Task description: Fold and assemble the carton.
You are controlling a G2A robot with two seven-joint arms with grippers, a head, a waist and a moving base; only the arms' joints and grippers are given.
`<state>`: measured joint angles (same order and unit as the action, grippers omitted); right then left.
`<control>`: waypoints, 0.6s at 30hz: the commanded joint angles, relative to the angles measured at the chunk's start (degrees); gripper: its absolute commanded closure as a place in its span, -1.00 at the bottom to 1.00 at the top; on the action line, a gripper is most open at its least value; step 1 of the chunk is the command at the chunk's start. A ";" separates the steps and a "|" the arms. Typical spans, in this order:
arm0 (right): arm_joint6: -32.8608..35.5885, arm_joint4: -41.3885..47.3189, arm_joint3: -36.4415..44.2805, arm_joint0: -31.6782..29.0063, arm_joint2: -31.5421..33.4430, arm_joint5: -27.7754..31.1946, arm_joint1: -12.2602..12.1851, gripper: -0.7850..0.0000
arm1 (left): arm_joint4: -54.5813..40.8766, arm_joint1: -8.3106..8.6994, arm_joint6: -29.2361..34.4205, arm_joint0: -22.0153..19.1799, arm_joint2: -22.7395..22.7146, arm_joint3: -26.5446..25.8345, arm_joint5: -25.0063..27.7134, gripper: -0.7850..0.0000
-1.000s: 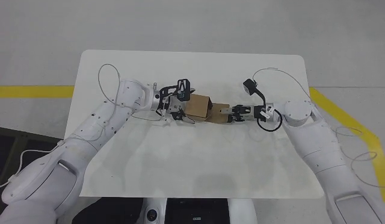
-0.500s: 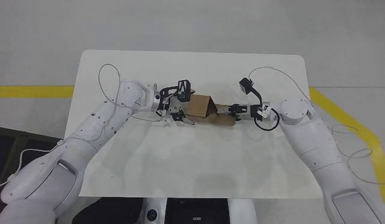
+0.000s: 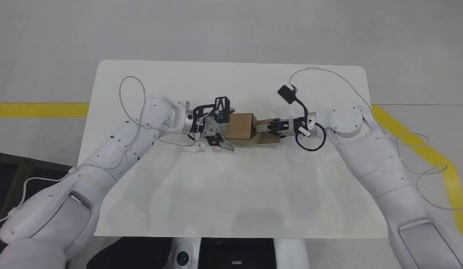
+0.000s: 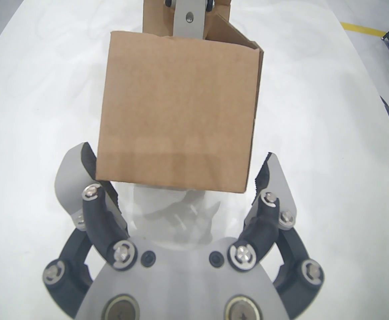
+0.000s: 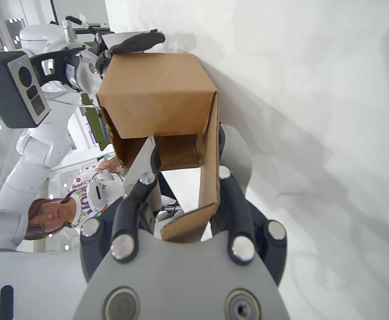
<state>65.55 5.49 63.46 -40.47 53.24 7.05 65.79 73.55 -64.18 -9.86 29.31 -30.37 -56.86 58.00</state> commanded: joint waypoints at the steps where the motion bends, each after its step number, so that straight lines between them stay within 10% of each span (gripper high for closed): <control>1: -0.48 -0.68 0.50 0.19 -0.38 -0.91 0.11 0.26 | -0.19 0.01 0.05 -0.06 0.23 0.02 0.00 -1.00; 18: 3.34 8.69 -1.95 -3.54 6.24 2.18 -1.41 0.15 | -1.47 0.21 0.61 -0.78 2.28 0.66 0.00 -1.00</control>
<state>68.54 11.84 61.75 -43.67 59.09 8.93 64.41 72.08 -63.98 -9.35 28.57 -28.27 -56.18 58.00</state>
